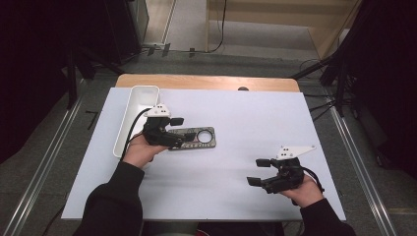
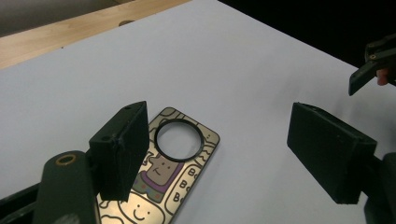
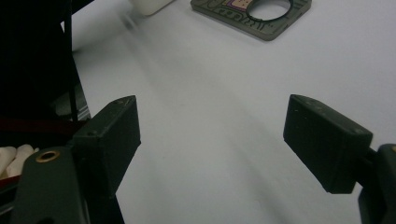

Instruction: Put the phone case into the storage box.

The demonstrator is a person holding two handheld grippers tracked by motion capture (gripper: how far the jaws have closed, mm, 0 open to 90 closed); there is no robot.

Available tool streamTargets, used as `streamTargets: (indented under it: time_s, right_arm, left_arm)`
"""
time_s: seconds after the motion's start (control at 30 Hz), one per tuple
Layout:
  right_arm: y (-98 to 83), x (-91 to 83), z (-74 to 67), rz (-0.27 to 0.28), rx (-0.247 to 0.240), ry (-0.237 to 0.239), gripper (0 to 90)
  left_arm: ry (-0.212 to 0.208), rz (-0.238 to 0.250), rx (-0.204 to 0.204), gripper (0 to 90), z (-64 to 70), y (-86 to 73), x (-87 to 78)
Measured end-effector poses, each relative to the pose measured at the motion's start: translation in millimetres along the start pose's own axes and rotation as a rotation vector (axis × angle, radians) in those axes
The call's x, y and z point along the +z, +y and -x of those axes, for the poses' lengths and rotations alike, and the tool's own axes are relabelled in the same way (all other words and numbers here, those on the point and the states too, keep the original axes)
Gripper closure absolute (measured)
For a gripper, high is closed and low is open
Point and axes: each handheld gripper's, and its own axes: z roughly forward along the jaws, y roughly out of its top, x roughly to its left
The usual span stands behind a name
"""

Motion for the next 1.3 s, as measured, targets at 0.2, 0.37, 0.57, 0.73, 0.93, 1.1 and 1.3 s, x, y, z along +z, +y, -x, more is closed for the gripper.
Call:
streamTargets:
  time_s: [0.2,0.37,0.57,0.73,0.93,1.1,1.3]
  right_arm:
    - [-0.2,-0.7,0.6,0.003,0.003,0.001,17.8]
    - [-0.2,-0.8,0.7,0.004,0.003,0.002,17.8]
    - [-0.4,-0.9,1.2,0.003,0.005,0.003,17.8]
    - [-0.1,-0.2,0.5,-0.001,0.001,0.005,17.8]
    - [-0.2,-0.1,0.7,-0.001,0.001,0.005,17.8]
    - [-0.3,0.0,1.1,-0.002,0.0,0.007,17.8]
    - [-0.6,-0.4,1.6,-0.001,0.004,0.005,17.8]
  left_arm:
    - [-0.007,0.003,0.015,20.5,-3.9,7.2,4.3]
    - [-0.03,0.013,0.008,20.5,-9.7,10.0,7.6]
    - [-0.062,0.016,-0.012,20.5,-17.9,14.1,11.3]
    - [-0.044,0.006,0.007,20.5,-22.9,18.7,14.3]
    - [-0.029,0.032,0.043,20.5,-29.5,22.8,16.8]
    - [-0.031,0.031,0.056,20.5,-34.3,26.9,21.5]
    - [-0.038,0.012,0.061,20.5,-41.4,29.9,26.9]
